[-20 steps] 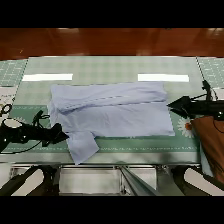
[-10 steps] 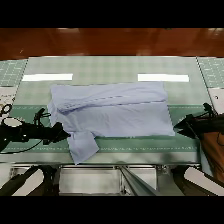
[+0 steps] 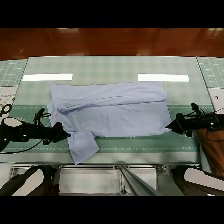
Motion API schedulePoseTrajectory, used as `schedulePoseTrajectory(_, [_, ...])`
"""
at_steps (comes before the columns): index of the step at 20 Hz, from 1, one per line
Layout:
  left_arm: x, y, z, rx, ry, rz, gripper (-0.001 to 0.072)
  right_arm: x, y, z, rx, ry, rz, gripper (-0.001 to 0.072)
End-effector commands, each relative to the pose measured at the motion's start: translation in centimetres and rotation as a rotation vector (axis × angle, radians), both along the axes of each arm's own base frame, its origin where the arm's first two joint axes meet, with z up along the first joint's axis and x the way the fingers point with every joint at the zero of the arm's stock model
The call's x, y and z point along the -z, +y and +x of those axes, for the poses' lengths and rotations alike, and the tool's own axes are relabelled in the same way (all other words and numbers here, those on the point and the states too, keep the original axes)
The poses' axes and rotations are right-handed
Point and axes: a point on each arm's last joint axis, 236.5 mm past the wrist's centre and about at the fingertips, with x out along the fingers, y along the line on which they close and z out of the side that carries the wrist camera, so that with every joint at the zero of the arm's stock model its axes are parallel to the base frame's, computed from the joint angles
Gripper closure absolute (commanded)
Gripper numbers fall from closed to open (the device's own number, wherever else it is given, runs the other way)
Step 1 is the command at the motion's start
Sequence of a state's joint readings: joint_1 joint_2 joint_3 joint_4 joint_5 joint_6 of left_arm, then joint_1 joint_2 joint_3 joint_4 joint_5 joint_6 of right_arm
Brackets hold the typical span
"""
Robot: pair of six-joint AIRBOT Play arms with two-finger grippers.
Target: Fold the shirts.
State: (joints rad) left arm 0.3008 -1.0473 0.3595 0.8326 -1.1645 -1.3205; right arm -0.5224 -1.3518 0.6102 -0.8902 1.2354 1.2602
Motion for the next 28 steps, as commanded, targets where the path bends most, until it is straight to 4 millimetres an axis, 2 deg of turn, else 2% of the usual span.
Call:
schedulePoseTrajectory(1, [-0.3,0.1,0.4,0.006,-0.013,0.002,0.0685,-1.3,1.6,2.3,-0.032,-0.110,0.062,0.0687])
schedulePoseTrajectory(4, [-2.0,0.5,2.1,0.037,-0.072,0.002,0.0685,-2.6,0.3,2.5,-0.060,-0.123,0.053,0.0687])
schedulePoseTrajectory(7, [-4.6,2.5,6.2,0.002,-0.186,0.050,0.0685,-4.5,-0.3,4.2,-0.105,-0.175,0.037,0.0688])
schedulePoseTrajectory(10, [-7.2,4.2,10.6,-0.036,-0.283,0.095,0.0686,-6.6,0.4,7.9,-0.158,-0.276,-0.004,0.0688])
schedulePoseTrajectory(13, [-8.5,5.2,14.4,-0.044,-0.322,0.101,0.0686,-7.6,-0.3,12.4,-0.156,-0.340,-0.070,0.0688])
schedulePoseTrajectory(16, [-8.0,5.3,17.3,-0.022,-0.317,0.094,0.0685,-7.5,-0.6,15.8,-0.143,-0.356,-0.068,0.0687])
schedulePoseTrajectory(21, [-5.6,5.2,22.2,-0.012,-0.301,0.096,0.0685,-7.1,-0.6,20.7,-0.070,-0.404,0.018,0.0687])
schedulePoseTrajectory(24, [-4.6,4.8,24.9,0.006,-0.305,0.091,0.0685,-6.3,-0.9,22.3,-0.057,-0.406,0.038,0.0687])
schedulePoseTrajectory(28, [-4.6,5.3,28.6,-0.020,-0.323,0.089,0.0685,-5.7,-1.4,24.0,-0.039,-0.424,0.039,0.0687])
